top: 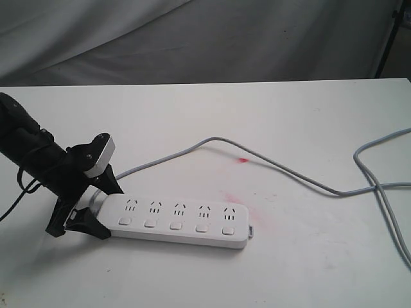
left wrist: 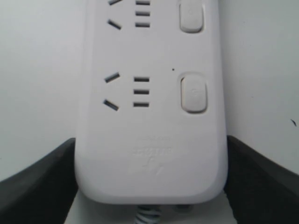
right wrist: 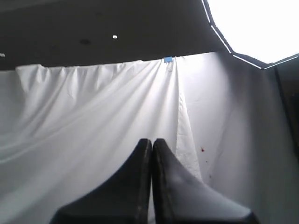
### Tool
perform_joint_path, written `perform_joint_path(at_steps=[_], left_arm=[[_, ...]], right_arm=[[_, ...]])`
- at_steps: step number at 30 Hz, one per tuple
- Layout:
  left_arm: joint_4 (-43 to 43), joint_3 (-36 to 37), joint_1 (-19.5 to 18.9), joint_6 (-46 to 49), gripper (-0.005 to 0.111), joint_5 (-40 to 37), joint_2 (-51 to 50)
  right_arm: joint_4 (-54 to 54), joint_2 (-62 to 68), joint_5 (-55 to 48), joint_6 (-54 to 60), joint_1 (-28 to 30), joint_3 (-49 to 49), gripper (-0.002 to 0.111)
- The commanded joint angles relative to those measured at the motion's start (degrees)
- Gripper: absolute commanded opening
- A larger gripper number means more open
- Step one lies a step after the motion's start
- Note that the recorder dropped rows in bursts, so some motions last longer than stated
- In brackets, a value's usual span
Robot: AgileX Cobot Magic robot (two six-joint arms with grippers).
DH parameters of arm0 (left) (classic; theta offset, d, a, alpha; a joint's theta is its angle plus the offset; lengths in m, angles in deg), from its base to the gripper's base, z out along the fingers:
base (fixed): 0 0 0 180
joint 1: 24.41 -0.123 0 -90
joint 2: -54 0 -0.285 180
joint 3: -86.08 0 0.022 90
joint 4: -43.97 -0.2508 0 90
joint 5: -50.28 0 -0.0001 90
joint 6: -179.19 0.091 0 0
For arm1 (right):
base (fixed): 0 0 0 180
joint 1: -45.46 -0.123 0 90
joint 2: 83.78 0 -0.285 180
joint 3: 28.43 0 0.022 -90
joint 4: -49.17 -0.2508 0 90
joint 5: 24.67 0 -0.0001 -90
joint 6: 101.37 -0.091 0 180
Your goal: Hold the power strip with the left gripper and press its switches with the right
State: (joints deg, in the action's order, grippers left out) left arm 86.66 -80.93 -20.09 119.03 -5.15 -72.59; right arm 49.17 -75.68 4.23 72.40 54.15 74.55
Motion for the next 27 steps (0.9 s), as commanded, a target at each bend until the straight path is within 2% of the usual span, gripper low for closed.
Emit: perform_joint_path(at_steps=[1,5,12,19,22,27], left_arm=[[0.32,0.26,0.32,0.12,0.000,0.16,0.09],[0.32,0.26,0.32,0.12,0.000,0.16,0.09],[0.32,0.26,0.32,0.12,0.000,0.16,0.09],[0.32,0.26,0.32,0.12,0.000,0.16,0.09],[0.32,0.26,0.32,0.12,0.000,0.16,0.09],[0.32,0.26,0.32,0.12,0.000,0.16,0.09]], right_arm=[[0.49,-0.31,4.62,-10.18,-0.18,-0.20,0.000],[0.59,-0.31,5.43,-14.20,-0.18,0.07,0.000],[1.57,-0.31,-11.88,-16.13,-0.18,10.75,0.000],[2.17,4.54,-12.56,-17.64,-0.18,17.11,0.000],[5.75,9.89,-13.14,-20.46,-0.18,20.11,0.000],[21.49,19.23,-12.94,-34.07,-0.18,27.56,0.000]])
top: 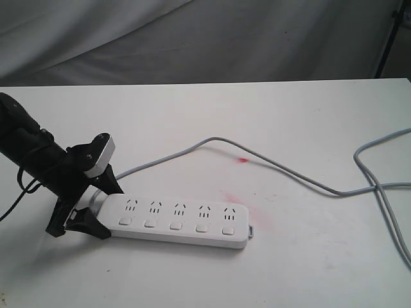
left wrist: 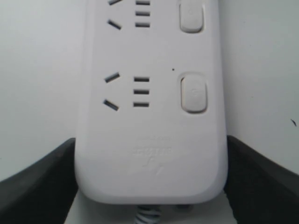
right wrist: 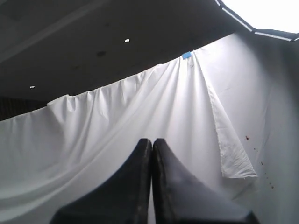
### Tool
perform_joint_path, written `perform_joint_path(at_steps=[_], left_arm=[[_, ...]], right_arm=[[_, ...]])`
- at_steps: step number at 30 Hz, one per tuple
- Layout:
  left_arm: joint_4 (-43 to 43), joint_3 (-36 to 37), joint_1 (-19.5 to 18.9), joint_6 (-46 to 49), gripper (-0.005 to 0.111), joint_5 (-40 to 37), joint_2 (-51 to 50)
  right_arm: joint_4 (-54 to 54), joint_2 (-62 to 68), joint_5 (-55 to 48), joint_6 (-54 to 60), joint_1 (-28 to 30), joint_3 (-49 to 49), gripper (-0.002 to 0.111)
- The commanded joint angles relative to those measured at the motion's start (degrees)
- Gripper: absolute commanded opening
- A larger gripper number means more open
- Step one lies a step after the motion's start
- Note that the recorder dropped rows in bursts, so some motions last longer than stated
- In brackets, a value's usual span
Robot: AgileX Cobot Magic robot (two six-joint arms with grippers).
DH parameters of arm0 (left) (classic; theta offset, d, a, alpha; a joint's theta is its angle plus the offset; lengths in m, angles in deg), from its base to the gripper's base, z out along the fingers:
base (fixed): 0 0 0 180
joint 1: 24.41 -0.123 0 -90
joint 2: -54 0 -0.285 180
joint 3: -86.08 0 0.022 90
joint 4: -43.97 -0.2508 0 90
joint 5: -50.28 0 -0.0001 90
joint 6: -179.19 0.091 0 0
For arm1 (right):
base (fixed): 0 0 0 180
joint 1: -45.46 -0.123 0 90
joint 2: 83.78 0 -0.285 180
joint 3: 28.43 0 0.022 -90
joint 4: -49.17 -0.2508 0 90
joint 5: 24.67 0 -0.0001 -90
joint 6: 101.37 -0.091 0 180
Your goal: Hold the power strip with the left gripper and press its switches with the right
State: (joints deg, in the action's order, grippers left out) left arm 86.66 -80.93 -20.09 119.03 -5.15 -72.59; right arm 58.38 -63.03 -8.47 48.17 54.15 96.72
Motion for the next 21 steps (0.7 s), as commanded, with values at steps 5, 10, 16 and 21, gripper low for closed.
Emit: perform_joint_path(at_steps=[5,10,16,21], left_arm=[[0.32,0.26,0.32,0.12,0.000,0.16,0.09],[0.32,0.26,0.32,0.12,0.000,0.16,0.09],[0.32,0.26,0.32,0.12,0.000,0.16,0.09],[0.32,0.26,0.32,0.12,0.000,0.16,0.09]], right_arm=[[30.52,15.32,-0.23,-21.32,-0.18,14.33,0.000],[44.94,24.38,1.61,-30.18,-0.18,22.56,0.000],[69.59,34.16,5.03,-47.14,-0.18,31.88,0.000],[90.74,42.15,11.73,-67.05,-0.18,39.94,0.000]])
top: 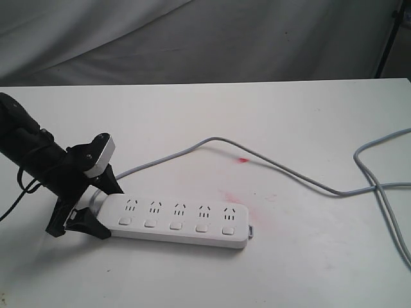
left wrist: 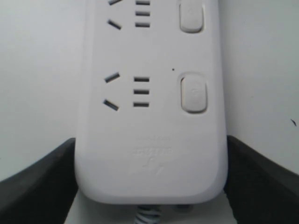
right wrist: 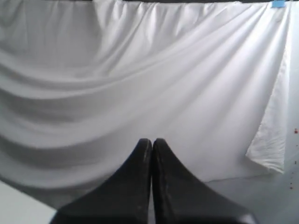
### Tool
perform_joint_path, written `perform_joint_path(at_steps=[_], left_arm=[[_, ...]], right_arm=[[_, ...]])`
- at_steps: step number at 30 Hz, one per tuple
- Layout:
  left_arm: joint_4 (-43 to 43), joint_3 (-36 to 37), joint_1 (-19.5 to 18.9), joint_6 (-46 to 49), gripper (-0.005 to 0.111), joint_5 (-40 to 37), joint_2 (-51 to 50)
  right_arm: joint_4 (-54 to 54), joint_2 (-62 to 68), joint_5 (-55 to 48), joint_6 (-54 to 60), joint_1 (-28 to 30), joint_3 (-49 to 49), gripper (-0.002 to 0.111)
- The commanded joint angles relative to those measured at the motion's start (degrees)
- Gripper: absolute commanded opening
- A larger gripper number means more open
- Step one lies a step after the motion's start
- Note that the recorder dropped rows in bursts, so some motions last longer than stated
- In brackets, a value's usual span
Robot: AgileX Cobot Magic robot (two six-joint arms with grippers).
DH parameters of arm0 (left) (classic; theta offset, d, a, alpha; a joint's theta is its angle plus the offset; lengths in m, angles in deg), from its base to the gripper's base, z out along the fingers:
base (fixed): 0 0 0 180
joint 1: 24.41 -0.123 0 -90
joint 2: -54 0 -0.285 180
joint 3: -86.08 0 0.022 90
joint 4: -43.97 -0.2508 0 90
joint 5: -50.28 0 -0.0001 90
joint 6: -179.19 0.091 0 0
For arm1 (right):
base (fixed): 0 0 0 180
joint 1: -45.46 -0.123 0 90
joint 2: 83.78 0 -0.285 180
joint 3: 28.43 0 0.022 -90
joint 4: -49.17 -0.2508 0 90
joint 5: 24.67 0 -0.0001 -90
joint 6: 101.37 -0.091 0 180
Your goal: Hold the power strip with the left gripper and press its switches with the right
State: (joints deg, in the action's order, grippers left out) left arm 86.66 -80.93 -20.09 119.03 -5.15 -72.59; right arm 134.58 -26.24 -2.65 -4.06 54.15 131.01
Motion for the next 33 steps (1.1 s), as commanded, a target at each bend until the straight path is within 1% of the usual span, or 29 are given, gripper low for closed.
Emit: perform_joint_path(at_steps=[1,5,7,10,12,13,14,15,19,21,23,27,29,30,33], left_arm=[[0.32,0.26,0.32,0.12,0.000,0.16,0.09],[0.32,0.26,0.32,0.12,0.000,0.16,0.09],[0.32,0.26,0.32,0.12,0.000,0.16,0.09],[0.32,0.26,0.32,0.12,0.000,0.16,0.09],[0.32,0.26,0.32,0.12,0.000,0.16,0.09],[0.32,0.26,0.32,0.12,0.000,0.16,0.09],[0.32,0.26,0.32,0.12,0.000,0.16,0.09],[0.32,0.26,0.32,0.12,0.000,0.16,0.09],[0.32,0.26,0.32,0.12,0.000,0.16,0.09],[0.32,0.26,0.32,0.12,0.000,0.16,0.09],[0.32,0.26,0.32,0.12,0.000,0.16,0.09],[0.32,0.26,0.32,0.12,0.000,0.16,0.09],[0.32,0.26,0.32,0.12,0.000,0.16,0.09],[0.32,0.26,0.32,0.12,0.000,0.16,0.09],[0.32,0.26,0.32,0.12,0.000,0.16,0.09]], right_arm=[[14.53,6.63,6.07,-15.07,-0.18,6.71,0.000],[14.53,10.12,4.03,-12.31,-0.18,9.47,0.000],[14.53,11.53,1.88,-5.69,-0.18,10.15,0.000],[14.53,13.33,-3.69,8.72,-0.18,10.15,0.000],[14.53,14.47,-9.91,13.84,-0.18,10.15,0.000],[14.53,15.61,-16.05,18.56,-0.18,10.15,0.000],[14.53,16.11,-18.34,20.25,-0.18,10.15,0.000],[14.53,17.36,-24.28,23.74,-0.18,10.15,0.000],[14.53,20.34,-35.83,25.70,-0.18,10.15,0.000],[13.17,22.41,-38.54,25.70,-0.18,10.15,0.000],[8.80,25.21,-40.83,27.39,-0.18,10.15,0.000],[-7.62,30.11,-41.82,38.72,-0.18,10.15,0.000],[-18.26,31.65,-37.96,46.74,-0.18,10.15,0.000],[-26.50,31.82,-35.22,54.44,-0.18,10.15,0.000],[-42.39,31.82,-32.34,67.26,-0.18,10.15,0.000]])
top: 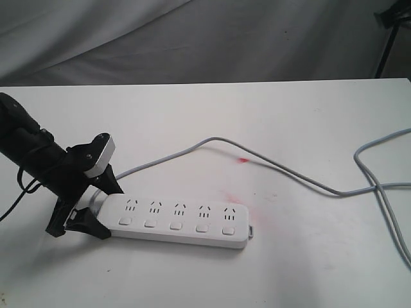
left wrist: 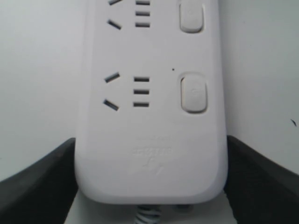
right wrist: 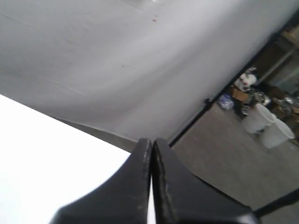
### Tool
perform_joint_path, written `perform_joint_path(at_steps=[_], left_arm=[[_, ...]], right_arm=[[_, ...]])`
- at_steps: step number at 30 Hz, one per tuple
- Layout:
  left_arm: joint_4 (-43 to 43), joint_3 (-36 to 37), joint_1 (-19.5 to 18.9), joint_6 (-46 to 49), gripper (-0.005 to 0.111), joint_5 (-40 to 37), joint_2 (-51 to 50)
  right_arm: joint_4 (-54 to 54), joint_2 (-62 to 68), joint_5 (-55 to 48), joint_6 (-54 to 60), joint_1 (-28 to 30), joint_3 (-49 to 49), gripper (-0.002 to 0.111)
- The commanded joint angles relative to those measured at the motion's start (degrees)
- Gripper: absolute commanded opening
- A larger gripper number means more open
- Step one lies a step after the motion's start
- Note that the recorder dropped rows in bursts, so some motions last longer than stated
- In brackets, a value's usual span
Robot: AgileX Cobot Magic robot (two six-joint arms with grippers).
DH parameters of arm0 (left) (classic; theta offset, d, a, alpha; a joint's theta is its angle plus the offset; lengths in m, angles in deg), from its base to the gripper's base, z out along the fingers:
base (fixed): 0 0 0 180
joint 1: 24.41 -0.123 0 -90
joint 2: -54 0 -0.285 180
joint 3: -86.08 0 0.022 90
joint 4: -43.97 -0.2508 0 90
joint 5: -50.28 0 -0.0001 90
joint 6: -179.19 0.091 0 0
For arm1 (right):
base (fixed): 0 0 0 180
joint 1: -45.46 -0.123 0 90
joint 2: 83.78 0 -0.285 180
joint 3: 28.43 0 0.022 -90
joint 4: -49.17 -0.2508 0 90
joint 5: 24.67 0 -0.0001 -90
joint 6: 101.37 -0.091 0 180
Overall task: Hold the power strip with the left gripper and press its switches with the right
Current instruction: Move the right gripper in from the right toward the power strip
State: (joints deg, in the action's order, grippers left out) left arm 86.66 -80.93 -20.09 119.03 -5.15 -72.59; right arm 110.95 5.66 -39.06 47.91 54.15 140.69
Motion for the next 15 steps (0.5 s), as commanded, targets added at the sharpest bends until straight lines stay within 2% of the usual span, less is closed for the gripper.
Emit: perform_joint_path(at_steps=[1,7,15], left_arm=[[0.32,0.26,0.32,0.12,0.000,0.16,0.09],[0.32,0.26,0.32,0.12,0.000,0.16,0.09],[0.32,0.26,0.32,0.12,0.000,0.16,0.09]], right_arm=[[-21.95,-0.08,4.36,18.42,-0.18,0.48,0.000],[-37.62,-0.08,2.10,39.07,-2.85,0.48,0.000],[-60.02,0.15,-0.46,62.86,-10.69,0.48,0.000]])
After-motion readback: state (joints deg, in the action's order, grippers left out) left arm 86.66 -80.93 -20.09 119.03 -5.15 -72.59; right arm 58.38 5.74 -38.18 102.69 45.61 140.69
